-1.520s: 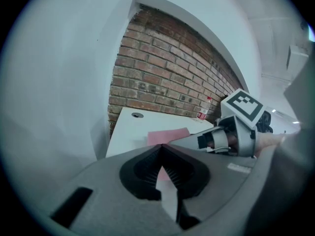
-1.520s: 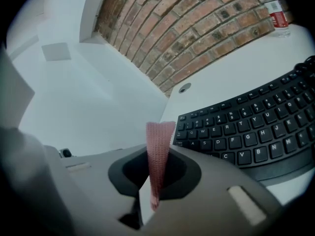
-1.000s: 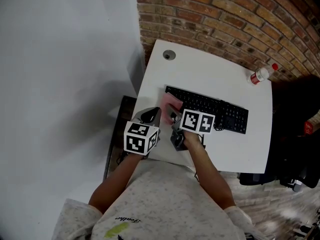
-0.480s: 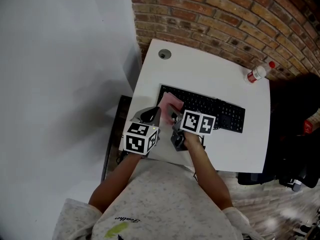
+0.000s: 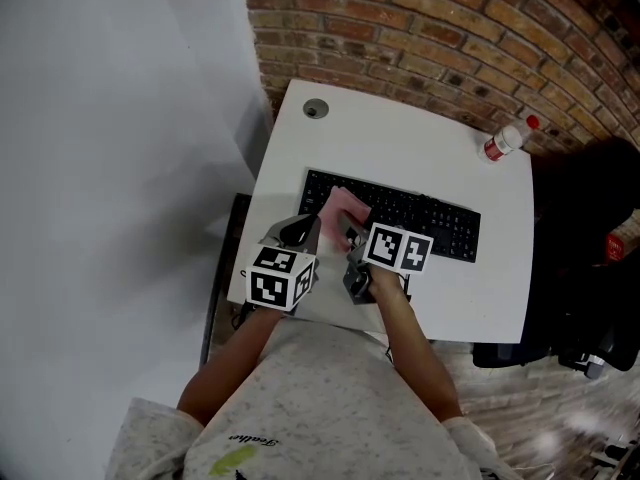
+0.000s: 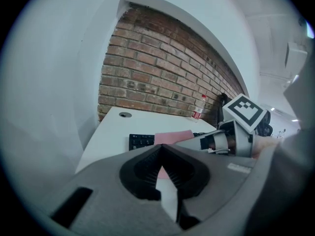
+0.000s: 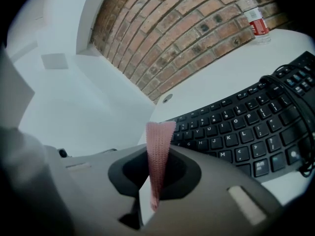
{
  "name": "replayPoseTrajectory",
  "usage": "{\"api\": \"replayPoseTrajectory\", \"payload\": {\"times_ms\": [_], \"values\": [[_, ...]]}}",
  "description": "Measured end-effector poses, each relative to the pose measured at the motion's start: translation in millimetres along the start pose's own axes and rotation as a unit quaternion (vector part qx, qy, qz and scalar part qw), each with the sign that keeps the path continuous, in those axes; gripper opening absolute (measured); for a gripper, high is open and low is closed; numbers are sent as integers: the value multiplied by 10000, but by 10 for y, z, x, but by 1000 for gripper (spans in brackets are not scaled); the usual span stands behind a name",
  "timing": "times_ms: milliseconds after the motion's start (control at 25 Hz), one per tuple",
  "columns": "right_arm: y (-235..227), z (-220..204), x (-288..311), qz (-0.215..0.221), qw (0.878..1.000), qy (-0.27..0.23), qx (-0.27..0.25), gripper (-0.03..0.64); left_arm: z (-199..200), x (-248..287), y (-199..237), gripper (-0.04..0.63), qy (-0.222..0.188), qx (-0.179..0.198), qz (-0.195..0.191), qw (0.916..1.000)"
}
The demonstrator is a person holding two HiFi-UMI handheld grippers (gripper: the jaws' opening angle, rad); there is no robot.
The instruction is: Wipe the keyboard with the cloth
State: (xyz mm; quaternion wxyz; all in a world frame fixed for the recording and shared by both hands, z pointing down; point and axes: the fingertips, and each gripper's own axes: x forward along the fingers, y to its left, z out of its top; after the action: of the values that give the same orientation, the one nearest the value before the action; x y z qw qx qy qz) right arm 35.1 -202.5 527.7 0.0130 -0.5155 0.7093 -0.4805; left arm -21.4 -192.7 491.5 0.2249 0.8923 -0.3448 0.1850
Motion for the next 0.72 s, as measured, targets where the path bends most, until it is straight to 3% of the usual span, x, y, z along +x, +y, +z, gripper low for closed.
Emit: {"api": "replayPoseTrajectory", "payload": {"times_ms": [720], "values": [[-491,111,-545,-291,9987,-343,230,23,-22,253,-557,-5,75,144,-294,9994]]}}
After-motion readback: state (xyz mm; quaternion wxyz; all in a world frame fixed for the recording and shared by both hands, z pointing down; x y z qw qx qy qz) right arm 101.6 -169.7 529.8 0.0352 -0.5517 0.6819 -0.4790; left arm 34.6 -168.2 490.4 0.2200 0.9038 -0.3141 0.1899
